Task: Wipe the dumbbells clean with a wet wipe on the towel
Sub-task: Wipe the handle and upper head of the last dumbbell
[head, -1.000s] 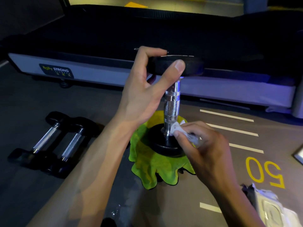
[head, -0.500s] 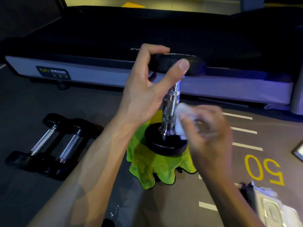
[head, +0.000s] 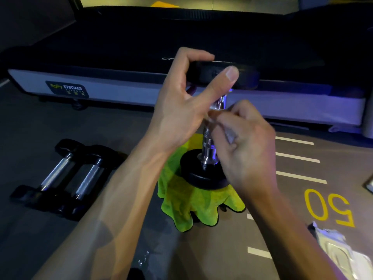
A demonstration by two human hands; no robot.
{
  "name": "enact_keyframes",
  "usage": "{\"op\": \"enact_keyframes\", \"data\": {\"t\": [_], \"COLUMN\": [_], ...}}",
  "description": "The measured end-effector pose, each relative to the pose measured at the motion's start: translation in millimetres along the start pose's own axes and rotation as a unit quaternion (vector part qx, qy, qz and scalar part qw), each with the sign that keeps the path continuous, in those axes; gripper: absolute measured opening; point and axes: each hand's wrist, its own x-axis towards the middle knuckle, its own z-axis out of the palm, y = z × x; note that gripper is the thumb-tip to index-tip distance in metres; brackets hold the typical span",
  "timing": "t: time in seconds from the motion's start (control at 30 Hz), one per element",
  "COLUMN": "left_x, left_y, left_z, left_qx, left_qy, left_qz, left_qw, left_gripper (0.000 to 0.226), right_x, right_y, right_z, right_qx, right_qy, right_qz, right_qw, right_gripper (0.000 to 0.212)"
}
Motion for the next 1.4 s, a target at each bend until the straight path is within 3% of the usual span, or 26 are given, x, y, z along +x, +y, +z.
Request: {"op": "enact_keyframes", "data": {"t": [0.07, 0.3, 0.5, 0.73, 0.9, 1.13, 1.4], "left_x": [0, -3, 4, 6, 10, 14, 13], "left_y": [0, -3, -4, -10, -11, -11, -11], "left_z": [-1, -5, -8, -13, -11, -12, -15], "left_qx": [-0.002, -0.005, -0.016, -0.031, -0.035, -0.052, -0.049], "left_qy": [0.0, -0.013, -0.018, -0.019, -0.012, -0.01, -0.005], "left_qz": [0.002, 0.008, 0.008, 0.012, 0.0, -0.002, -0.009], "left_qw": [1.0, 1.0, 1.0, 0.999, 0.999, 0.999, 0.999], "left_gripper": [0.037, 0.039, 0.043, 0.027, 0.018, 0.015, 0.015], "right_x": [-2, -31, -2, -27, 4, -24, 8], "right_y": [-2, 4, -7, 4, 6, 12, 4], "right_z": [3, -1, 13, 8, 3, 15, 15], "right_qx": [-0.018, -0.012, -0.022, 0.02, -0.013, -0.042, -0.022], "right_qy": [0.016, -0.129, 0.027, -0.03, 0.132, -0.012, 0.052], "right_qz": [-0.006, -0.001, -0.004, -0.035, -0.005, -0.078, -0.082], "right_qw": [1.0, 0.992, 0.999, 0.999, 0.991, 0.996, 0.995], "right_gripper": [0.017, 0.023, 0.016, 0.022, 0.022, 0.031, 0.028]}}
